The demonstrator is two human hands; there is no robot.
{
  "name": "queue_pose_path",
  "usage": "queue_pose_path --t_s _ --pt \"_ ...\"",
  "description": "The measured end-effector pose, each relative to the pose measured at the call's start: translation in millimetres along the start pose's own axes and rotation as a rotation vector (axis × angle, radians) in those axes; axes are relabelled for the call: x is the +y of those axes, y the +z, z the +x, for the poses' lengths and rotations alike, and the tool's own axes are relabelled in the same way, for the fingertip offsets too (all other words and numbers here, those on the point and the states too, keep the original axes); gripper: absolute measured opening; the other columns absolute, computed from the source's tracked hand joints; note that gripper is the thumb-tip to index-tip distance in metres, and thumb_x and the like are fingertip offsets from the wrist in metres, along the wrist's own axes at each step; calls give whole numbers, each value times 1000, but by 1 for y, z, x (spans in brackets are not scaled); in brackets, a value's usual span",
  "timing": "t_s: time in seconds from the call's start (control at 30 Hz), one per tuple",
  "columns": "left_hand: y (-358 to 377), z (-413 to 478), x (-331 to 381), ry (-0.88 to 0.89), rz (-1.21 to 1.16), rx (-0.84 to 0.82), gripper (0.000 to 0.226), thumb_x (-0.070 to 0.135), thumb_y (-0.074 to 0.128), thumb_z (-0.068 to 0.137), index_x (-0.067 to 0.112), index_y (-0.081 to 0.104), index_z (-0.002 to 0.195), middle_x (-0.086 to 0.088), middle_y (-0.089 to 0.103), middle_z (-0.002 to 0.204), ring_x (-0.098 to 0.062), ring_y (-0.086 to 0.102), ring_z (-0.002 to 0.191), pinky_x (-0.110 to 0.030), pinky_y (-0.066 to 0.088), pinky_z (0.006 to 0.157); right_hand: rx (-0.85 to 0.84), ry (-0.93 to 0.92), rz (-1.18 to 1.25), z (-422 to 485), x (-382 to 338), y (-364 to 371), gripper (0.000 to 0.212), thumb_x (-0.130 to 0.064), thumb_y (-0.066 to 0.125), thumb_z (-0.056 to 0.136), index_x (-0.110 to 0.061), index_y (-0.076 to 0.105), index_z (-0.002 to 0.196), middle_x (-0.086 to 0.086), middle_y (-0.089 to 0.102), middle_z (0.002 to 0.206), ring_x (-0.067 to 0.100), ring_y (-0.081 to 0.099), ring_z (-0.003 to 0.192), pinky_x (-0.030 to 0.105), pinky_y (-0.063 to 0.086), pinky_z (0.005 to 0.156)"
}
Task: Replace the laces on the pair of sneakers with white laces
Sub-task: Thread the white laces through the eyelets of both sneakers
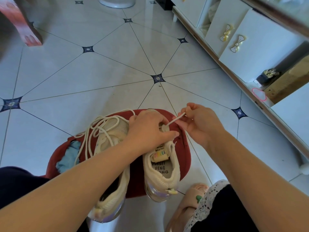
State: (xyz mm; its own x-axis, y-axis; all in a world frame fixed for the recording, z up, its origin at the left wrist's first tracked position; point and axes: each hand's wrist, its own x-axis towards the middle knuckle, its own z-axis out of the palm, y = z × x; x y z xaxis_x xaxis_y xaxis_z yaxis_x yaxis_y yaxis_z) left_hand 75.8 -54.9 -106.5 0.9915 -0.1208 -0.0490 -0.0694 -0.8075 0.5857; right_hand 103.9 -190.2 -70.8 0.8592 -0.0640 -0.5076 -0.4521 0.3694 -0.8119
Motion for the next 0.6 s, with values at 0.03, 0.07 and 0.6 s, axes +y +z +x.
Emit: queue_pose_path --t_s 0.03,0.07,0.6 --pt "0 -1 1 14 9 9 32 69 52 62 41 54 78 20 53 88 -9 46 95 -37 29 82 -25 3 18 -2 -2 0 19 9 36 93 -7 47 92 8 48 69 17 50 61 35 53 67" --pt "0 -2 1 32 22 19 34 69 52 62 40 56 79 20 52 87 -7 44 93 -36 27 82 -43 1 32 -4 -3 1 19 9 35 93 -6 47 93 8 46 68 16 47 59 33 52 65" --pt "-13 -7 -4 49 111 -46 44 69 53 69 37 63 97 18 56 103 -9 44 104 -38 28 93 -45 -212 140 -5 -83 -28 35 14 28 89 -13 50 86 0 47 57 10 42 45 17 34 42"
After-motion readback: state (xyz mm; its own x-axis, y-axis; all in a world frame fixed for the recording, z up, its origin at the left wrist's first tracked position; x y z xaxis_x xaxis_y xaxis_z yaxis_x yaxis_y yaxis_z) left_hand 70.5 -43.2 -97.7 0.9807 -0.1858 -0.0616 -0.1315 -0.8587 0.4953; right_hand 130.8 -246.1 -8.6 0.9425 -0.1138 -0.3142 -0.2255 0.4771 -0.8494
